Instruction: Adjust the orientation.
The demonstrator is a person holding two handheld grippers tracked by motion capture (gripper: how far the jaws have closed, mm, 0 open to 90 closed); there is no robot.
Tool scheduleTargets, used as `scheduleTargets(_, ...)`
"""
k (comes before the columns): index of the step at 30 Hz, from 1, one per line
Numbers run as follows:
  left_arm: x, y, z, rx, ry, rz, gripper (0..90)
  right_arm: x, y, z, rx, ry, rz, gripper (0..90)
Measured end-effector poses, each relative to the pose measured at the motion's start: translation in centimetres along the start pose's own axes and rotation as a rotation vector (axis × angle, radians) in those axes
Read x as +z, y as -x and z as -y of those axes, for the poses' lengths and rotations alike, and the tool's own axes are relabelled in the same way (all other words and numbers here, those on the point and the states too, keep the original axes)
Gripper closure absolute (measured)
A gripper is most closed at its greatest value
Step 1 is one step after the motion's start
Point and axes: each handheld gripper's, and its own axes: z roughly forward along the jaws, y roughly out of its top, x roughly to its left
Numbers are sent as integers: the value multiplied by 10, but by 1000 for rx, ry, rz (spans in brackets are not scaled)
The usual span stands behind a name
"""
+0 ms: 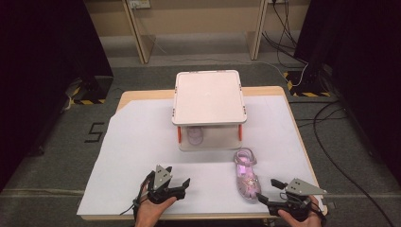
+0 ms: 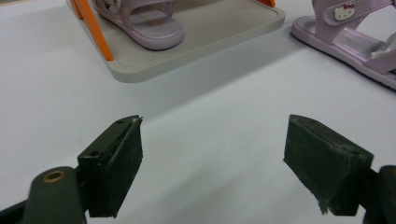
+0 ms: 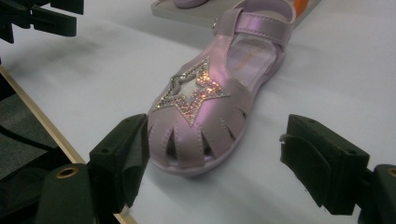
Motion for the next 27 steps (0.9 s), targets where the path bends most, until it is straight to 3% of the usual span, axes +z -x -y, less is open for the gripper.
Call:
scheduleTargets(5, -2, 0, 1, 11, -4, -6, 189, 6, -3, -2, -16, -17, -30, 229)
scheduleTargets(12, 0, 2, 3, 21, -5, -3, 189, 13, -4, 0, 17, -41, -98, 212)
scheduleTargets(20, 1, 3, 4, 28, -15, 4, 189, 19, -10, -1, -7, -70, -128, 190)
scheduleTargets(24, 1, 4, 4, 27, -15, 4, 189, 19, -14, -1, 31, -66, -180, 210)
scheduleTargets(27, 1, 3, 4, 28, -13, 3, 189, 23, -21, -1, 22, -73, -220, 245)
